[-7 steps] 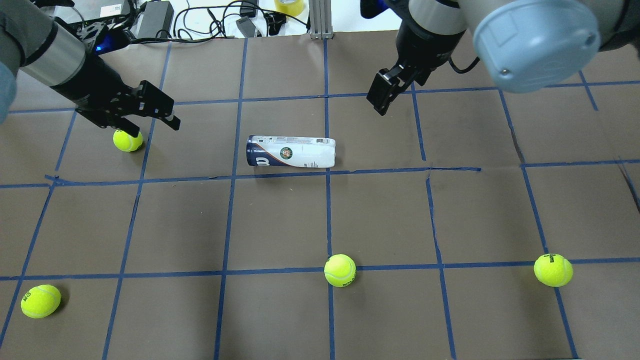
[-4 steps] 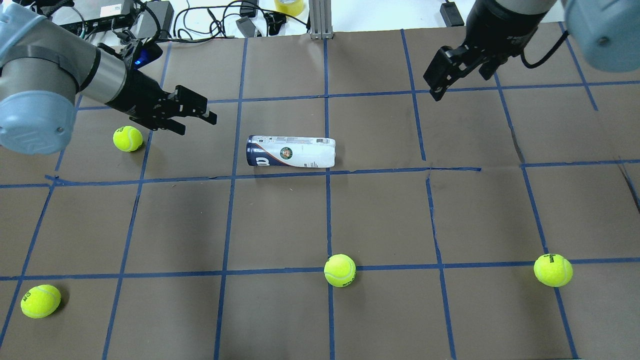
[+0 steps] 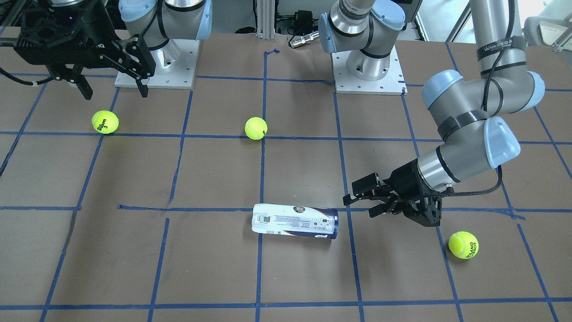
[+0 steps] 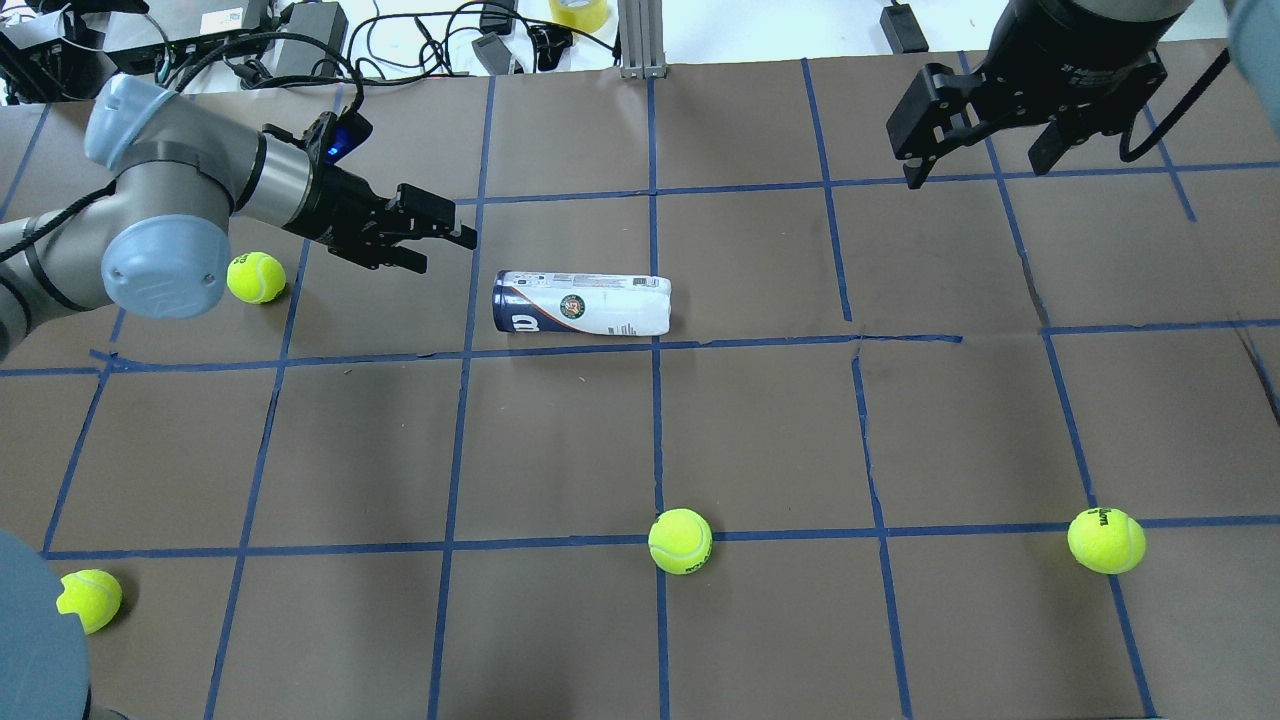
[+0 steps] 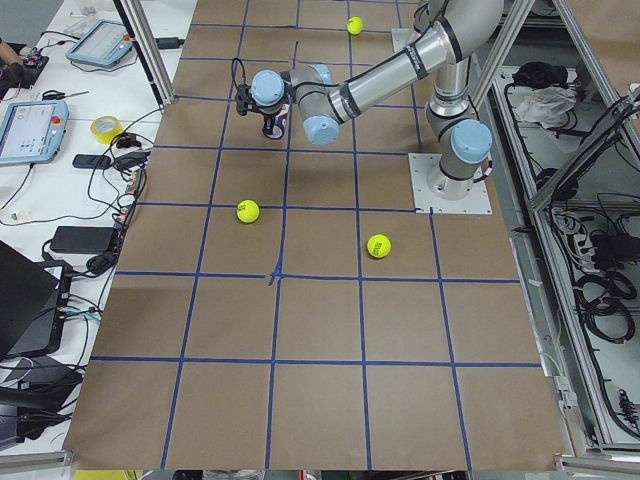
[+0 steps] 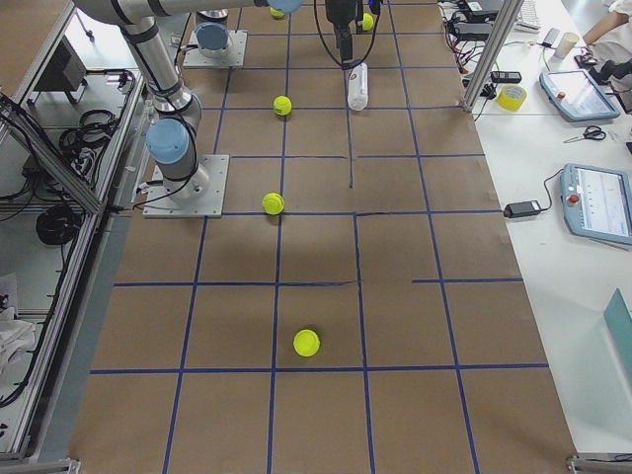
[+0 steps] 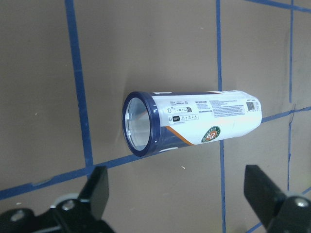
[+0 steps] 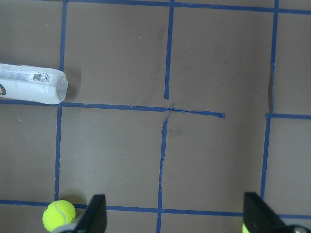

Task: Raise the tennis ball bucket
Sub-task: 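Move the left gripper to the lying can while the right arm withdraws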

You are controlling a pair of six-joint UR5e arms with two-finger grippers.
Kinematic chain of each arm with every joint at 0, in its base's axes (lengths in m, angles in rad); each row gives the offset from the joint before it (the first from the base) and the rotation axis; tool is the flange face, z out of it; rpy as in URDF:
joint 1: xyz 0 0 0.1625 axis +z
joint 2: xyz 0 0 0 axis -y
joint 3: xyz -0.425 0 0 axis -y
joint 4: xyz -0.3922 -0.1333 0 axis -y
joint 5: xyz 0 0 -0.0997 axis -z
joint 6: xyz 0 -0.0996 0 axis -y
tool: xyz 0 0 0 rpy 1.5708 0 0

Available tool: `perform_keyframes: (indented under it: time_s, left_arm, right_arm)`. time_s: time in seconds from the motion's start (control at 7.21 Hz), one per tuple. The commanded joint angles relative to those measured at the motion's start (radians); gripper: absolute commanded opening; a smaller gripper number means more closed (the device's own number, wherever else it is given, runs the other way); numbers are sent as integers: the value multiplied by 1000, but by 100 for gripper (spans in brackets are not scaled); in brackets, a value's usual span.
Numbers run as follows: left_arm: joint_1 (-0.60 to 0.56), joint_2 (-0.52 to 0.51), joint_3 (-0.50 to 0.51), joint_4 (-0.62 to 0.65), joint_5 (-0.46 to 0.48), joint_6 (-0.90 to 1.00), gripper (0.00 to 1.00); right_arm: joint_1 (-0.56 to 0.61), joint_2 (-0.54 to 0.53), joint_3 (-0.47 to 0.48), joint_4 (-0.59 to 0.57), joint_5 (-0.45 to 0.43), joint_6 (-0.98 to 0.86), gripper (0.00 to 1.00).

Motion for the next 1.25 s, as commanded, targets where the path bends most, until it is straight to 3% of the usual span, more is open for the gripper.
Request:
perform_keyframes:
  time_s: [0.0, 0.42, 1.11]
  left_arm:
    - [-16, -73, 0, 26, -20, -2, 100]
    - [-69, -110, 6, 43, -75, -50, 100]
    - [-74, -153, 6, 42, -76, -48, 100]
  right_arm:
    - [0, -9, 9, 27, -3, 94, 100]
    - [0, -11, 9, 27, -5, 110, 100]
    - [0, -12, 18, 27, -3, 97, 100]
